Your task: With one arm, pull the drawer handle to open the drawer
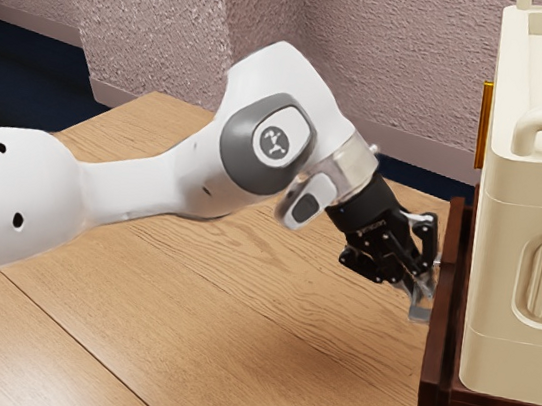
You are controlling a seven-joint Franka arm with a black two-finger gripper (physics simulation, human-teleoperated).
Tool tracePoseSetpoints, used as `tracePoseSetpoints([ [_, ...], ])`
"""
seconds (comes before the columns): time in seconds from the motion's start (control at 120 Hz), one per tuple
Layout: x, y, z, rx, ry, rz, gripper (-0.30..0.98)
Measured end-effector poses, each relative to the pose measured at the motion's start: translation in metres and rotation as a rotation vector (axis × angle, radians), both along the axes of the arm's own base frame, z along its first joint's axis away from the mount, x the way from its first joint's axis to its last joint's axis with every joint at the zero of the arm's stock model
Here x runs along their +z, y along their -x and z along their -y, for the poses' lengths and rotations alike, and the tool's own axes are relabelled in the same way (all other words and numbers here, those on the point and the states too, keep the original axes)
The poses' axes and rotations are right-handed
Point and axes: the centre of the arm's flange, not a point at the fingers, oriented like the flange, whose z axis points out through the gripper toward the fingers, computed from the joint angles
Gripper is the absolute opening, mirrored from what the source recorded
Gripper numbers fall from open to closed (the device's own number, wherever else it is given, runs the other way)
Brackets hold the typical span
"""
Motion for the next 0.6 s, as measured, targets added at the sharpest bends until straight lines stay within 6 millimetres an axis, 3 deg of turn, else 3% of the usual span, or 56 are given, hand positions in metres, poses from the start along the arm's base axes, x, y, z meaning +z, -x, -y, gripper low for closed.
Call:
tracePoseSetpoints([
  [0.125, 0.013, 0.023, -0.022, 0.017, -0.017, 0.01, -0.04],
  [0.233, 0.017, 0.041, -0.029, 0.019, -0.025, 0.011, -0.04],
  [0.6, 0.004, 0.049, -0.076, 0.082, -0.037, -0.015, -0.03],
])
